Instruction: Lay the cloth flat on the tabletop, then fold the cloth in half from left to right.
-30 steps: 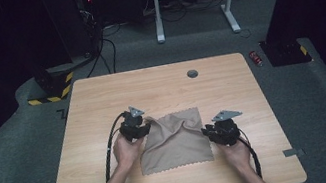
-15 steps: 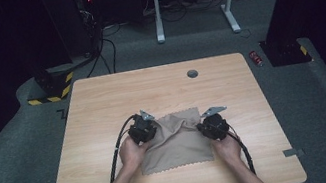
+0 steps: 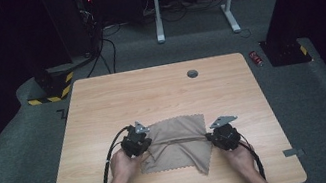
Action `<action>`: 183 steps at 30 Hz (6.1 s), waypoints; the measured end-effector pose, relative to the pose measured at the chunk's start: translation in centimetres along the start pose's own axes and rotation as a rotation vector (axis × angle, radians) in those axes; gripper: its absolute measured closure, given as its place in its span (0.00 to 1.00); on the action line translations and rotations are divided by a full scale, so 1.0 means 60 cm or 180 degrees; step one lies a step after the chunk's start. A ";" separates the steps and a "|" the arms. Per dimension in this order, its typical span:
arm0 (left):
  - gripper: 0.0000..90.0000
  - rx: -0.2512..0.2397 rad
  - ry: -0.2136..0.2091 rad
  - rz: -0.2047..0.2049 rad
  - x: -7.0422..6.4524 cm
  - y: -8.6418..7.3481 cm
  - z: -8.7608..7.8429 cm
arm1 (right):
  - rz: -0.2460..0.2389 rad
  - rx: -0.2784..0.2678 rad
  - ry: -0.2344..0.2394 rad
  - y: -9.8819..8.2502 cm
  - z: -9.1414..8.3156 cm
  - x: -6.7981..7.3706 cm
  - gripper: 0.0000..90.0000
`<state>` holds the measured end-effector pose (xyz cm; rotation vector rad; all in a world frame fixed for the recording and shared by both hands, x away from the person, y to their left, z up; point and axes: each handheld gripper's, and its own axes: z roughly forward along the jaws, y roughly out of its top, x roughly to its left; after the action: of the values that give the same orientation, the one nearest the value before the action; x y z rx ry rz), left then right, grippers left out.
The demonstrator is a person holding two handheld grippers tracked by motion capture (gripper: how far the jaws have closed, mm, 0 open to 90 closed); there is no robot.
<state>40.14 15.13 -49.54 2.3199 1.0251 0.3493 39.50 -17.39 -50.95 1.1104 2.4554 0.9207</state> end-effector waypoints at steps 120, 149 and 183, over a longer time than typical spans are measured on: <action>0.58 -0.0566 0.0005 -0.0464 -0.057 -0.090 -0.019 | 0.0251 -0.0183 -0.0196 0.036 0.034 -0.018 0.99; 0.54 -0.0323 0.0564 -0.0473 0.045 0.031 0.062 | 0.0335 -0.0137 -0.0189 0.098 0.098 -0.017 0.79; 0.47 -0.0496 0.0402 -0.0814 0.090 0.026 0.059 | 0.0039 -0.0324 0.0063 0.094 0.094 0.074 0.57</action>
<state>46.27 16.88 -51.45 2.0209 1.2917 0.4598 42.55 -8.78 -51.46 1.0878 2.3905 1.0525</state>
